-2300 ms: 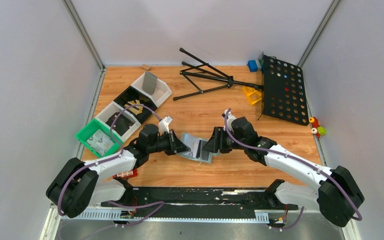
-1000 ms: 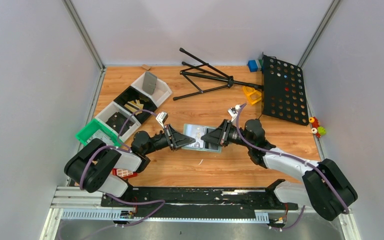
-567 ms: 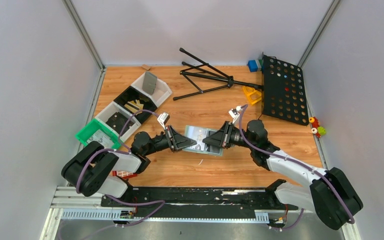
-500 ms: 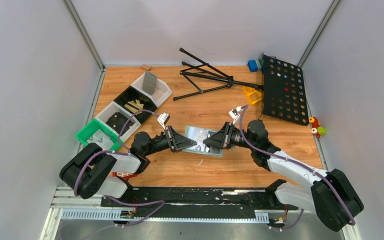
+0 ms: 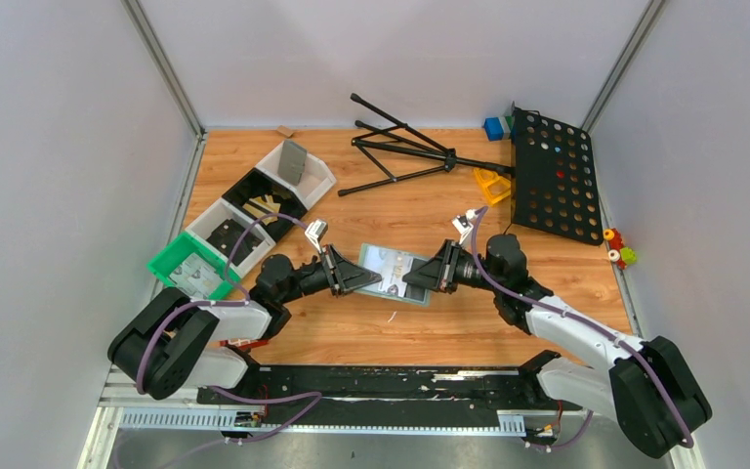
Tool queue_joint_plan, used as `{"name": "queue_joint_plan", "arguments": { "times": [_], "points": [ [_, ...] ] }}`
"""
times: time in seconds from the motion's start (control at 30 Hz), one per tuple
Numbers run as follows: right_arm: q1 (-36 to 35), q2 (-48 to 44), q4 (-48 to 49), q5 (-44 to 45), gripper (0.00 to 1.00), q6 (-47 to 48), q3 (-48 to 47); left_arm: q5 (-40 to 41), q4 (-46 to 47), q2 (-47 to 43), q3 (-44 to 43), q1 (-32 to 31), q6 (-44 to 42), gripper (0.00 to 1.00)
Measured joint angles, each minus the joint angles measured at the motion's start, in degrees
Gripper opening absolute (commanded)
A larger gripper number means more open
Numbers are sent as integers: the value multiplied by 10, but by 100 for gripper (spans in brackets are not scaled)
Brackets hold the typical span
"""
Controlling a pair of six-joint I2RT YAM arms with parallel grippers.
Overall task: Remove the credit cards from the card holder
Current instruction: Remove the credit card from the card holder.
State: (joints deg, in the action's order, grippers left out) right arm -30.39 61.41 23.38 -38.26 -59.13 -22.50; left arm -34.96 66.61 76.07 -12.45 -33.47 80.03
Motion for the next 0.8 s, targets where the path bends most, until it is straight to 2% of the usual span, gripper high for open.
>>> {"name": "queue_joint_plan", "arguments": {
  "times": [0.07, 0.2, 0.33, 0.5, 0.6, 0.8],
  "points": [
    [2, 0, -7, 0, 2, 5, -1, 2, -6, 0, 0, 0, -2, 0],
    [3, 0, -9, -2, 24, 6, -1, 3, -8, 0, 0, 0, -2, 0],
    [5, 0, 13, -8, 36, -8, 1, 3, 2, 0, -3, 1, 7, 0],
    [5, -2, 40, -9, 38, -24, 2, 5, 5, -7, -4, 2, 14, 0],
    [5, -2, 58, -13, 33, -38, 3, 5, 7, -16, -4, 2, 20, 0],
    [5, -1, 96, -18, 31, -70, 7, 3, 14, -24, -7, 2, 25, 0]
  ]
}}
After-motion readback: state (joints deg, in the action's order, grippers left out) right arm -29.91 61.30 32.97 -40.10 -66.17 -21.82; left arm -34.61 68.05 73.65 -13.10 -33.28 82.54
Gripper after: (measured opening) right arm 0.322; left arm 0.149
